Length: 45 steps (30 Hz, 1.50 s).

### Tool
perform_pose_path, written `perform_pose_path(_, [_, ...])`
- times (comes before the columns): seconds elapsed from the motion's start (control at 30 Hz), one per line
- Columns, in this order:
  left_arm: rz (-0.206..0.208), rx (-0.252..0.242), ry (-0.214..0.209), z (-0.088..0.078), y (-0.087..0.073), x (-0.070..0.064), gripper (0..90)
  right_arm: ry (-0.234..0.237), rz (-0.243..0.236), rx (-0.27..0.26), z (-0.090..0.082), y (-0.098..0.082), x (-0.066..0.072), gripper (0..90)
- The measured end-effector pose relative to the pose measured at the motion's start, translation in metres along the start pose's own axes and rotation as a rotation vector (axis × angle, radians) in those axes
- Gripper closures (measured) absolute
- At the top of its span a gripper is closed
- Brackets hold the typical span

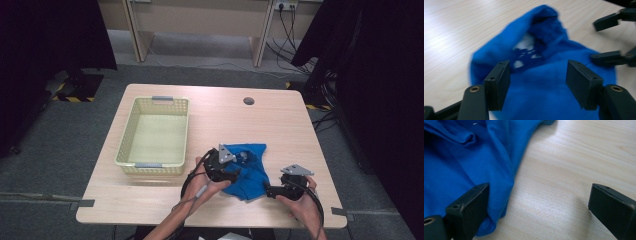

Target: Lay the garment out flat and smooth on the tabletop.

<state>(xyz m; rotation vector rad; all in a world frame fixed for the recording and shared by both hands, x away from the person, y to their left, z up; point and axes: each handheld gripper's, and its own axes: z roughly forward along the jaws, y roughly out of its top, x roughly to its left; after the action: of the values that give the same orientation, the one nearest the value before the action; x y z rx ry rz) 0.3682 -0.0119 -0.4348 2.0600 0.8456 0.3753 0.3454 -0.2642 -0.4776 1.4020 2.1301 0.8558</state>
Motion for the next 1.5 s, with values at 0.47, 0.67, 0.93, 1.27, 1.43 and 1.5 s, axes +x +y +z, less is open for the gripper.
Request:
perform_pose_path(0.47, [0.051,0.075,-0.016,0.042,-0.01,-0.016,71.5,0.003,0.007,-0.002,0.0,-0.001,0.0,5.1])
perform_pose_path(0.67, [0.061,0.029,0.013,0.017,-0.013,-0.004,82.5,0.004,0.01,-0.002,0.0,-0.001,0.0,5.1])
perform_pose_path(0.93, [0.055,-0.004,0.09,-0.025,-0.025,0.019,82.9,0.004,0.011,-0.001,0.0,-0.001,0.0,5.1])
perform_pose_path(1.27, [0.021,0.022,0.121,-0.051,-0.053,0.034,76.5,0.007,0.011,-0.001,0.0,-0.001,-0.001,5.0])
perform_pose_path(1.43, [-0.002,-0.002,0.073,-0.048,-0.05,0.026,62.9,0.002,0.007,0.0,0.0,0.0,0.0,5.0])
perform_pose_path(1.5, [0.014,-0.006,0.065,-0.043,-0.046,0.02,57.9,0.002,0.008,0.001,0.0,0.0,0.0,5.0])
